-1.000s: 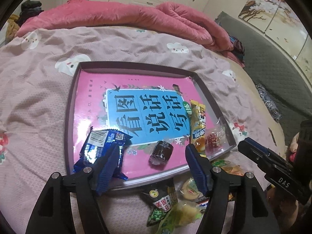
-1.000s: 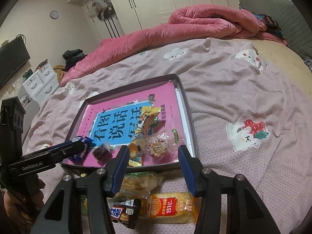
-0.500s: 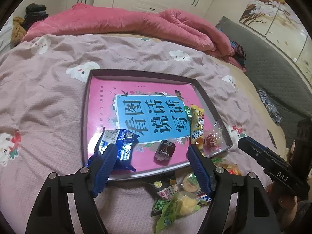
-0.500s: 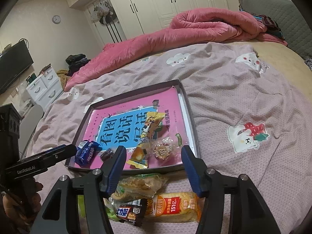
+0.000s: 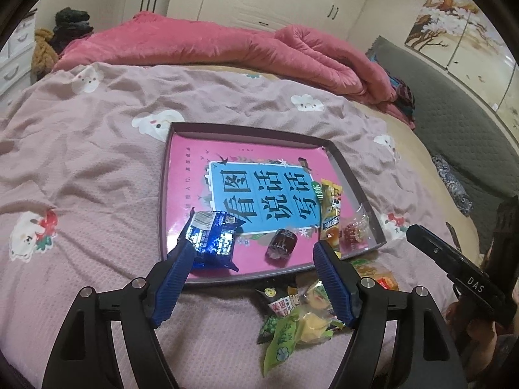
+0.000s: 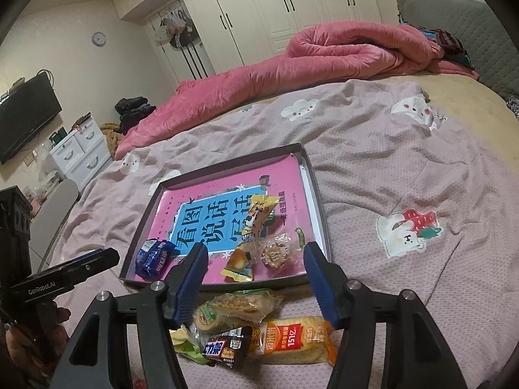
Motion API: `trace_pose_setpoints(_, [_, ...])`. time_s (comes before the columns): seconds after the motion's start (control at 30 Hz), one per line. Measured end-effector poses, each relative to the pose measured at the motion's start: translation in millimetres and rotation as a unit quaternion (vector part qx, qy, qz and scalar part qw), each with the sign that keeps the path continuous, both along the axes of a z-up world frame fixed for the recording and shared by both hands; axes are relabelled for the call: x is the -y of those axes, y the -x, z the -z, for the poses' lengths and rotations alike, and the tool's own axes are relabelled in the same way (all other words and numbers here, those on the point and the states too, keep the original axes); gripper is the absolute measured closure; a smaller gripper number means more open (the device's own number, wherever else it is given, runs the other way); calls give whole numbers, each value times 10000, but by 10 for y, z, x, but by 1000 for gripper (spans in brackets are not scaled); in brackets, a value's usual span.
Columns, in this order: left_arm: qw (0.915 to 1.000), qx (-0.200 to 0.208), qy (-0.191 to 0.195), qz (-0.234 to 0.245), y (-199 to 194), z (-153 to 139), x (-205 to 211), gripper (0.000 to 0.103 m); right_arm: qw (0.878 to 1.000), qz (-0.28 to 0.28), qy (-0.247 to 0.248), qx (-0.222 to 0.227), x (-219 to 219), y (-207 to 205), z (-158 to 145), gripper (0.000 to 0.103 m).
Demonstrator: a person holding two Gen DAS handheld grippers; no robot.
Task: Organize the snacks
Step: 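Withdraw both tools from the tray toward the remaining snacks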
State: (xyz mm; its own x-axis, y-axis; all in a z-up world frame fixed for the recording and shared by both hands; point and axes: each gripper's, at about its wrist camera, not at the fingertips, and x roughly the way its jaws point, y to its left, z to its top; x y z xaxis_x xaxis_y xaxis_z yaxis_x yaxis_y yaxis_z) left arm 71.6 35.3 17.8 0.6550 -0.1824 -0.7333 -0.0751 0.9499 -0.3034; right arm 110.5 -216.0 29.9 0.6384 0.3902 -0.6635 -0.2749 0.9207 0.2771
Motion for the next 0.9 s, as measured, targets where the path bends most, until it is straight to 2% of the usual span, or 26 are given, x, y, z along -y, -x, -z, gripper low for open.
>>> trace_pose_setpoints(0.47, [9999,-63,-58,84,175,-30,130,22,9999,-132,-28,36,18,161,-15,37])
trace_pose_setpoints(0.9, [9989,-365,-68,299,239,137,297,21,9998,-202,48,-8,-17,249,55,36])
